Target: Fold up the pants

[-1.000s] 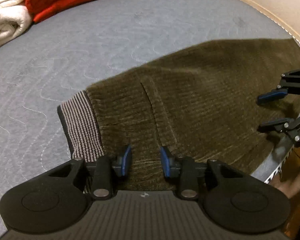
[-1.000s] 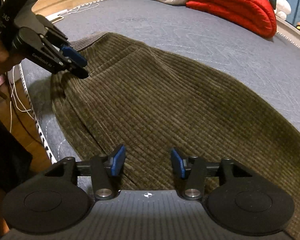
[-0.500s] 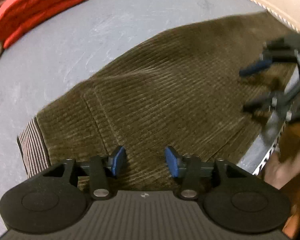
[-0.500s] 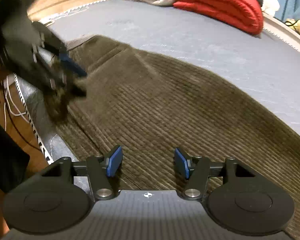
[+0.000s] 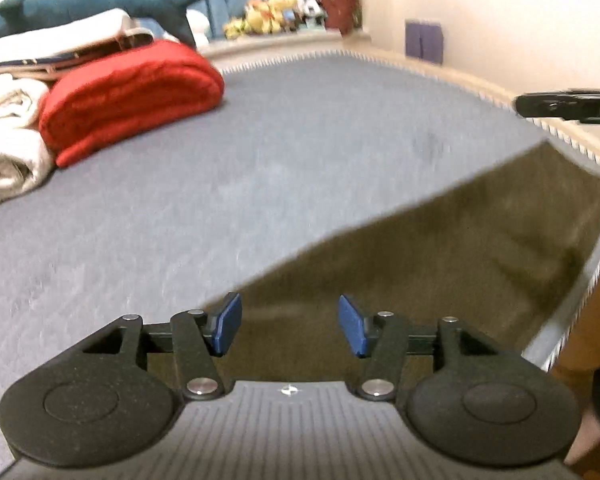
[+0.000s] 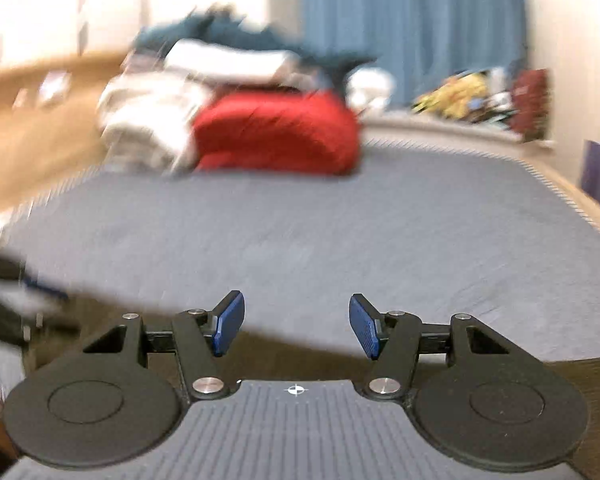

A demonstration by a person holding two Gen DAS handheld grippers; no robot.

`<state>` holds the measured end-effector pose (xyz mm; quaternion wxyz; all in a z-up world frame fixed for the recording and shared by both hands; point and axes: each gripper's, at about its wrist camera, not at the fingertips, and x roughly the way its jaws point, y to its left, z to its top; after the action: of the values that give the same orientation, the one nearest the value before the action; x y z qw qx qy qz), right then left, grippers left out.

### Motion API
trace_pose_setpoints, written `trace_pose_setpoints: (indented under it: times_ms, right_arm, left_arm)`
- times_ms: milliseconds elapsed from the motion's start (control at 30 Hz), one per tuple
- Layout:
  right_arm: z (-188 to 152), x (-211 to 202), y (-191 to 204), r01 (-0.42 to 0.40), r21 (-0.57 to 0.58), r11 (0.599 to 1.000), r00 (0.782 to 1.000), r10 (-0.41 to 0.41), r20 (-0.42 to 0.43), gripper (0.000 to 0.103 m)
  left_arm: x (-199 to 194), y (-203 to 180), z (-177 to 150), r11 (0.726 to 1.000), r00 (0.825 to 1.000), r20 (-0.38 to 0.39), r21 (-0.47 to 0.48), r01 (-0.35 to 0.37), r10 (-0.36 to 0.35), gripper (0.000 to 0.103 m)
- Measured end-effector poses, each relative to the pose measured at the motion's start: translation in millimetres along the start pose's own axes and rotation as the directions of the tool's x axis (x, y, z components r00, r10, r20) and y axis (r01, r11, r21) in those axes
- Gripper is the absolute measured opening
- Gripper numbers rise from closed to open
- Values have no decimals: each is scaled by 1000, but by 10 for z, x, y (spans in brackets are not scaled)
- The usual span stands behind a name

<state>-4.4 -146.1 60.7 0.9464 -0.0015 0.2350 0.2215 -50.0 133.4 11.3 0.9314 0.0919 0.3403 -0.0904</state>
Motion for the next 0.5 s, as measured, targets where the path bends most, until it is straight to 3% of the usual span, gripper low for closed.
trace_pose_setpoints:
  times_ms: [100, 233, 333, 400, 500]
  right_arm:
    - [136, -264, -381, 72, 72, 995, 993, -78, 88, 61]
    - [70, -508, -929, 168, 185, 968, 967, -198, 157, 64]
    - [-106, -589, -1313, 272, 247, 930, 934, -317, 166, 72]
    - [-264, -590, -1536, 346, 272, 898, 904, -396, 158, 84]
    - [-568, -511, -1864, 422, 320, 848, 877, -472, 95, 86]
  left_arm:
    - [-7, -100, 201, 999, 997, 77, -39, 19, -16, 75]
    - [131, -336, 385, 997, 989, 140, -53, 56, -48, 75]
    - [274, -505, 476, 996, 983, 172, -52, 76, -66, 75]
    - [403, -596, 516, 996, 984, 170, -53, 69, -59, 75]
    - [509, -708, 552, 996, 980, 187, -46, 82, -72, 75]
